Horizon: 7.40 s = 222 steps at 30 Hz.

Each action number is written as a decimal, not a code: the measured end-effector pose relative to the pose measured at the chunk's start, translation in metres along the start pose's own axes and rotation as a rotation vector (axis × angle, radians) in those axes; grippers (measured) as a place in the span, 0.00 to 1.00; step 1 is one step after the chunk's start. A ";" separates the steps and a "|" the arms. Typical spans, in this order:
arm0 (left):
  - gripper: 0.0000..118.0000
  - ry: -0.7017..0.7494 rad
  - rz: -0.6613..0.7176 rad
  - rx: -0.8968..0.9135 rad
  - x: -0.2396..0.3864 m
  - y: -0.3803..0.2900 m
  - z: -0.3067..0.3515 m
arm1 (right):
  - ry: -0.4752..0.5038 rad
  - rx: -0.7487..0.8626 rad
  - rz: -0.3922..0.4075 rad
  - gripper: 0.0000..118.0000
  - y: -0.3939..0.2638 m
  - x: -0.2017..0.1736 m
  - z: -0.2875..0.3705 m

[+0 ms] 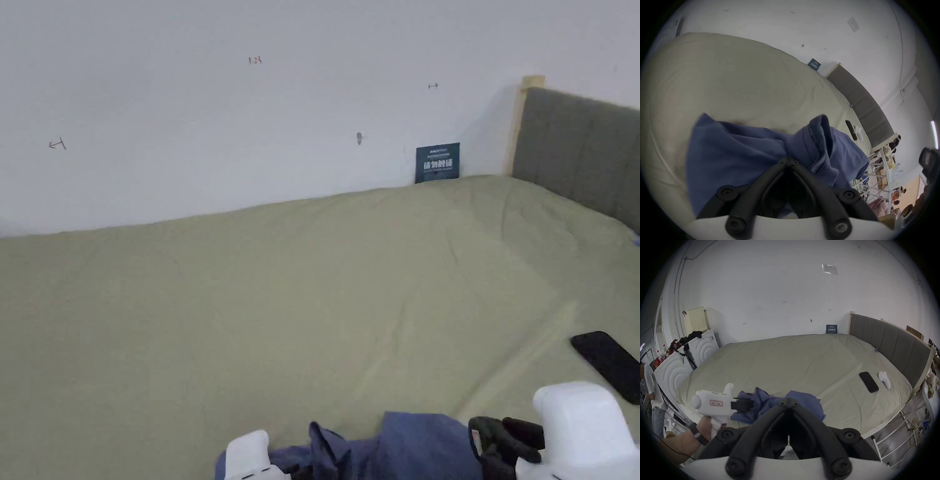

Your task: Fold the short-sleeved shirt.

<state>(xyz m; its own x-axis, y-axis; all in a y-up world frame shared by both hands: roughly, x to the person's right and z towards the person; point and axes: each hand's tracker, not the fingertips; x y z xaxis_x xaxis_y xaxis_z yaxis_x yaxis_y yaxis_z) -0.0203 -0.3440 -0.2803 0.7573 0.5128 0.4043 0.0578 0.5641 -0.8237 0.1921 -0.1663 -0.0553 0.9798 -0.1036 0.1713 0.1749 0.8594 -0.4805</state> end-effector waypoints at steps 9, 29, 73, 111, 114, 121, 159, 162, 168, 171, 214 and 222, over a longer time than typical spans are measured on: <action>0.00 -0.044 -0.096 -0.035 0.070 -0.032 -0.014 | 0.006 -0.001 -0.004 0.01 0.001 0.001 0.002; 0.78 -0.195 0.280 -0.122 -0.103 0.016 0.099 | 0.096 -0.004 0.009 0.01 0.013 -0.018 -0.017; 0.12 0.321 -0.239 -0.042 0.045 0.015 0.077 | 0.147 -0.055 0.018 0.01 0.000 -0.027 -0.019; 0.00 -0.229 0.133 -0.097 -0.019 -0.054 0.005 | 0.140 -0.016 -0.010 0.01 0.004 -0.023 -0.005; 0.00 -0.244 0.120 0.003 -0.018 -0.032 0.055 | 0.181 -0.013 0.000 0.01 0.012 -0.023 -0.012; 0.00 0.009 -0.048 0.400 -0.053 0.016 0.225 | 0.602 -0.162 0.079 0.01 0.024 -0.052 -0.118; 0.24 -0.203 0.511 0.030 -0.157 -0.029 0.084 | 1.007 -0.585 -0.571 0.00 -0.095 0.005 -0.333; 0.24 -0.230 0.518 0.043 -0.153 -0.028 0.085 | 0.995 -0.560 -0.537 0.00 -0.094 0.003 -0.326; 0.24 -0.233 0.463 -0.002 -0.155 -0.002 0.096 | 0.968 -0.454 -0.409 0.00 -0.084 -0.009 -0.305; 0.24 -0.192 0.421 0.007 -0.168 0.016 0.114 | 0.958 -0.341 -0.259 0.00 -0.068 -0.025 -0.282; 0.46 0.661 -0.220 0.605 -0.158 0.063 0.449 | 0.474 0.222 0.319 0.01 0.028 -0.071 -0.060; 0.00 0.651 -0.366 0.707 -0.010 0.038 0.302 | 0.227 0.265 0.225 0.01 0.029 -0.058 -0.044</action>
<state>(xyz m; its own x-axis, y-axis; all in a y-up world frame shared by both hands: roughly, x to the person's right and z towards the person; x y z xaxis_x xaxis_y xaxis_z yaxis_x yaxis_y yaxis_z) -0.2224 -0.1320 -0.1956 0.9883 -0.0982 0.1164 0.1188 0.9754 -0.1858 0.1447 -0.1570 -0.1168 0.9924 0.0196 -0.1215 -0.0486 0.9694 -0.2406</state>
